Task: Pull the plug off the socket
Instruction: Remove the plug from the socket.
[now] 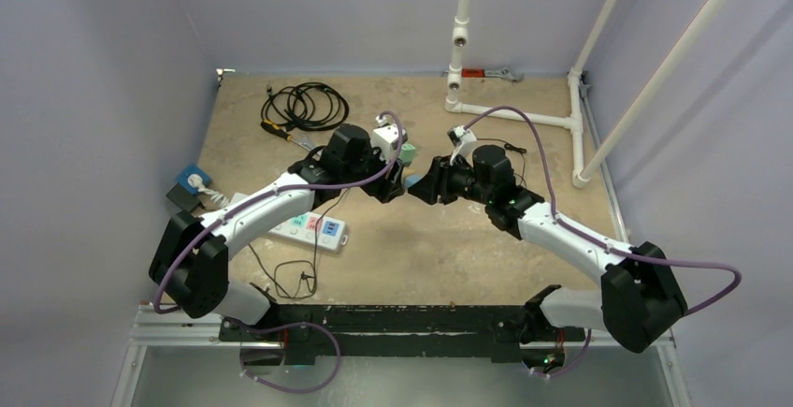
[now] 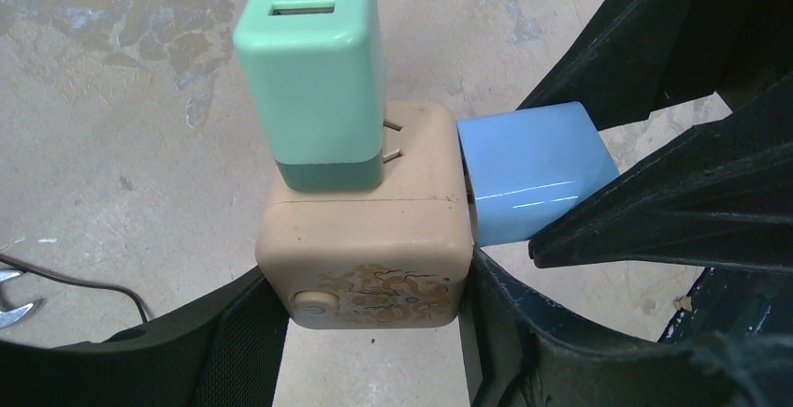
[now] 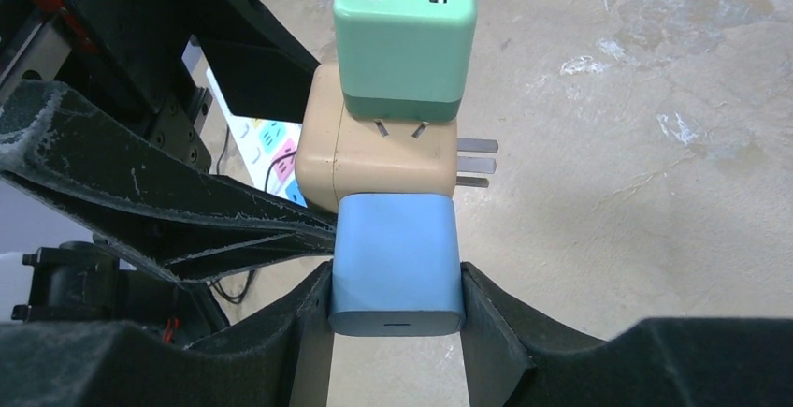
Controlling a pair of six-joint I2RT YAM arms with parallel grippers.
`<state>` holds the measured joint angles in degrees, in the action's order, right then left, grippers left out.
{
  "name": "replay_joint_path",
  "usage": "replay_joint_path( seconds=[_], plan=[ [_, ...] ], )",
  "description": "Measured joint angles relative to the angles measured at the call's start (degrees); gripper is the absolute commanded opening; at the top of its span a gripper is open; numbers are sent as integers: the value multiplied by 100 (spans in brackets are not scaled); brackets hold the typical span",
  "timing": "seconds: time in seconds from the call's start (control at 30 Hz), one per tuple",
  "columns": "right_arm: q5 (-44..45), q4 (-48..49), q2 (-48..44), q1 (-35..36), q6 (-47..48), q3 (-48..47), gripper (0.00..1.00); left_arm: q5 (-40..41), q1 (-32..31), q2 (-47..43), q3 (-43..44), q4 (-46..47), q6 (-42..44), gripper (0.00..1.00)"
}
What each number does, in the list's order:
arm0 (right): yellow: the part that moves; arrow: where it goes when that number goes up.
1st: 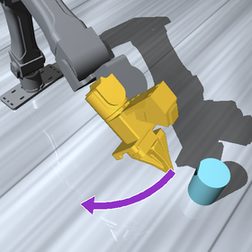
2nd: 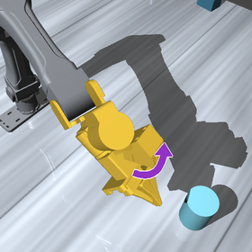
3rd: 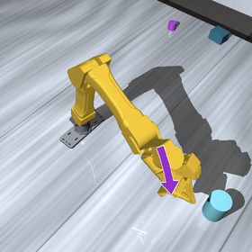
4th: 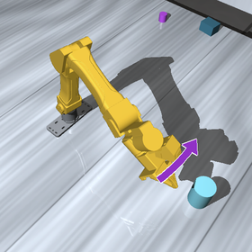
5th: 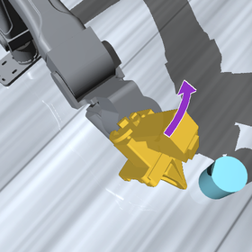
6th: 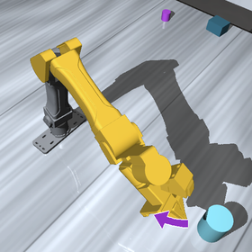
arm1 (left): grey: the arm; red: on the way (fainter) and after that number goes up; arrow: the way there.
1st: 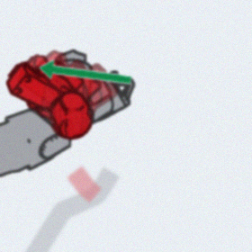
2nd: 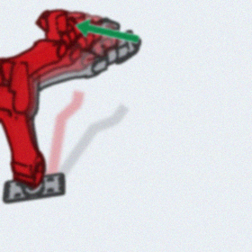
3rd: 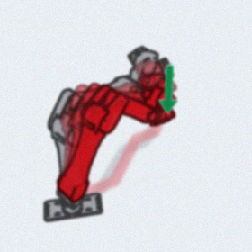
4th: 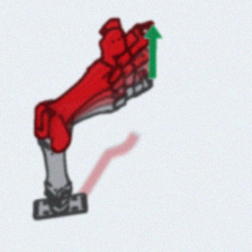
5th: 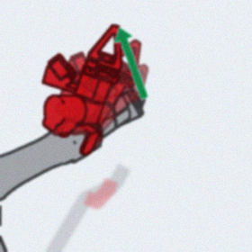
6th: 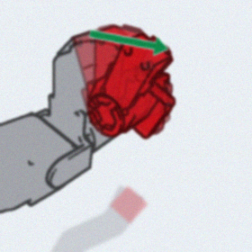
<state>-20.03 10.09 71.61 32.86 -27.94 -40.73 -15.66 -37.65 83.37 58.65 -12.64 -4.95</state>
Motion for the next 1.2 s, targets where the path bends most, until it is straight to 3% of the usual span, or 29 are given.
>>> replay_joint_path(
  seconds=[0.63,0.97,1.2],
  plan=[
    [907,-997,0,251,-651,-210,0,540,-330,299,37,-24,-144,0],
    [726,-898,-52,221,-291,-203,0,514,-330,289,149,-168,-20,0],
    [87,-868,-302,85,304,-188,0,365,-330,31,186,-243,131,0]
  ],
)
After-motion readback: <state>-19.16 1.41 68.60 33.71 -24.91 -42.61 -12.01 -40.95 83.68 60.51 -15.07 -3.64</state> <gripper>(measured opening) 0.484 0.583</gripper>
